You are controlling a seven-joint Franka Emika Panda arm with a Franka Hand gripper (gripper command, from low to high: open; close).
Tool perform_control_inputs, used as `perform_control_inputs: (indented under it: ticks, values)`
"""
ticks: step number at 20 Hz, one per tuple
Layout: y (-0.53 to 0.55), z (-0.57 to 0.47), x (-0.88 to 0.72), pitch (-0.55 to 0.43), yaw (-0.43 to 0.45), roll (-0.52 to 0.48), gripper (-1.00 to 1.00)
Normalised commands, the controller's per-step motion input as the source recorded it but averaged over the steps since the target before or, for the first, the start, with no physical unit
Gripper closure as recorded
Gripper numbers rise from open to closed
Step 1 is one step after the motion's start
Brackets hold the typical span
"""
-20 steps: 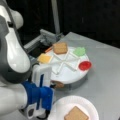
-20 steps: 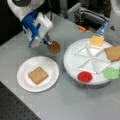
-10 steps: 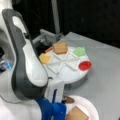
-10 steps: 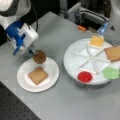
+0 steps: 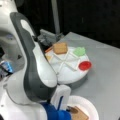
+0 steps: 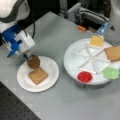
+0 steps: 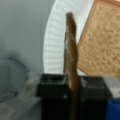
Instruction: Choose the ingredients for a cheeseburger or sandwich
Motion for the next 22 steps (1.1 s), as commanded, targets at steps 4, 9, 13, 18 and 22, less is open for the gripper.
perform_control_inputs:
  ticks: [4,9,13,18,22]
  values:
    - [0.13,0.11,0.16,0.156,0.057,-0.323,1.0]
    - [0.18,0.03,0.15,0.132,0.083,-0.297,1.0]
    - [0.19,-0.09,0.14,0.104,0.084,-0.258,1.0]
    - [0.14,-0.1,0.07,0.075,0.053,-0.206,1.0]
    - [0.07,-0.08,0.02,0.051,0.031,-0.174,1.0]
